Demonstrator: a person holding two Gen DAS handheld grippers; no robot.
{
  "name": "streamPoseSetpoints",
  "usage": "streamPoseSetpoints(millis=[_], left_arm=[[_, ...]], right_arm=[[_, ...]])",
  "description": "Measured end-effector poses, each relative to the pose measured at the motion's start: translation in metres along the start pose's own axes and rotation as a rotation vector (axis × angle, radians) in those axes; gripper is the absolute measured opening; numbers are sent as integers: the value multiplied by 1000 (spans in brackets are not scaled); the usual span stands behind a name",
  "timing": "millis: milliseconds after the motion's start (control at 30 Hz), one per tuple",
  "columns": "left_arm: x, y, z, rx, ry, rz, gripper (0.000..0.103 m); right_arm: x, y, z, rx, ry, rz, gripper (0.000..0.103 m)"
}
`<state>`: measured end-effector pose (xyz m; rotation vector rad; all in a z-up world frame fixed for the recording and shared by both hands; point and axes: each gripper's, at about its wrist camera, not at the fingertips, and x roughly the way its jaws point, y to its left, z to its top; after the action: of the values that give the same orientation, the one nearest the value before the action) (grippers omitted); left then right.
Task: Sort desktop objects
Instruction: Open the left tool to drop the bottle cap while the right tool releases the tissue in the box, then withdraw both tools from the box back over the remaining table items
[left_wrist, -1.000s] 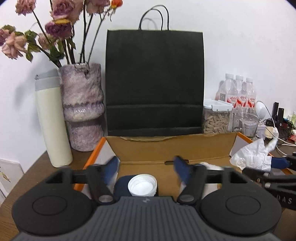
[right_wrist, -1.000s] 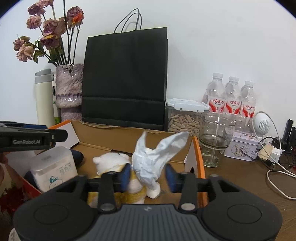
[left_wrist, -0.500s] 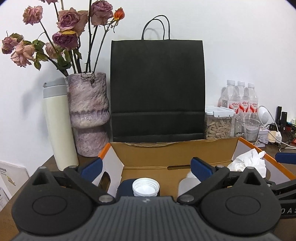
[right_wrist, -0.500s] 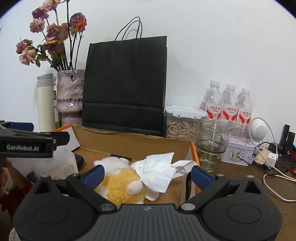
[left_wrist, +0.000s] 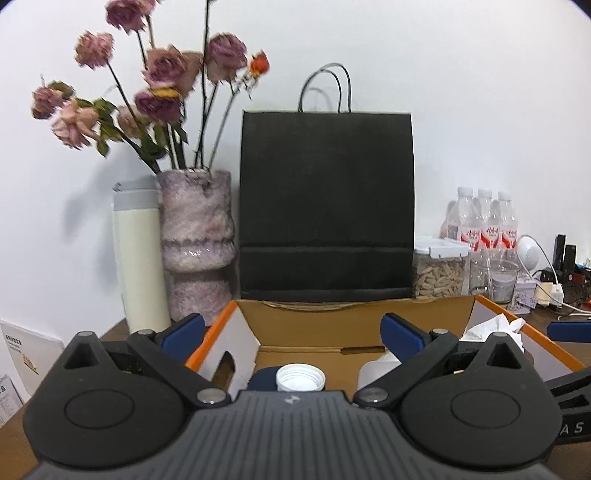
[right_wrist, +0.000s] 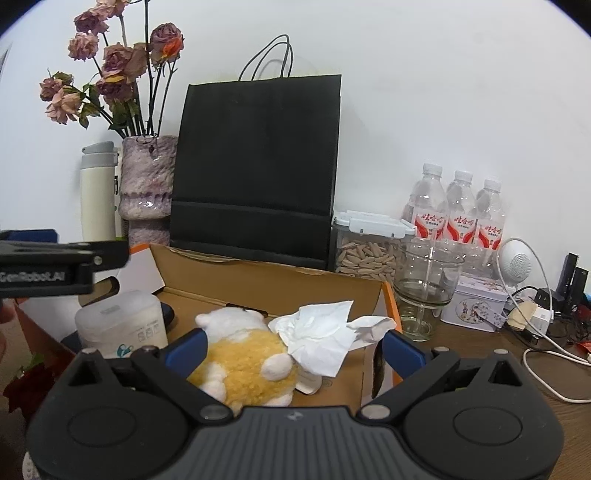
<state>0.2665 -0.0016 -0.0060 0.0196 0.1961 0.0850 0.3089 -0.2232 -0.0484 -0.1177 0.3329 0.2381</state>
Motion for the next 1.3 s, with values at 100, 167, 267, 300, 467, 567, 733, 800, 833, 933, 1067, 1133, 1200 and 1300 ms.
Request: streamPoseSetpoints(millis=[100,167,267,300,467,567,733,800,833,933,1067,1133,1200,1300], left_arm=[[-13,4,-2,-3,-13,1,103],[-20,6,-3,-7,-12,0,103],[-31,9,-5,-18,-7,-5,103],[-34,11,-6,-20,-6,-11,103],[-52,14,-9,-31,14,-49,103],[-64,17,-11,-47,21,-49,103],[-84,24,-12,-90,9,-50,103],[-90,26,-14,-101,14,-50,103],[-93,27,-15,-102,20,-57,103],[-102,27,-18,-94,26,-48,103],[-114,28,-22,-92,37,-52,103],[-120,30,-23,-103,44,-43,103],[-125,32,-24,-113,57,-34,103],[-130,36,-27,-124,78,-25,103]], right_arm=[[-6,1,-1,-3,-5,0,101],[-12,3,-3,-13,-9,0,101],[-22,4,-7,-23,-15,-6,101],[-26,4,-8,-23,-15,-7,101],[-46,3,-15,-13,-23,-20,102],[-58,2,-19,-13,-23,-24,102],[-82,1,-23,-11,-52,-36,102],[-91,1,-26,-7,-56,-37,102],[-95,1,-27,-7,-56,-37,102],[-106,3,-32,-9,-54,-37,102],[-120,4,-38,-8,-48,-33,102],[-126,4,-40,-4,-46,-32,102],[-132,4,-42,0,-43,-29,102],[-140,4,-45,5,-39,-26,102]])
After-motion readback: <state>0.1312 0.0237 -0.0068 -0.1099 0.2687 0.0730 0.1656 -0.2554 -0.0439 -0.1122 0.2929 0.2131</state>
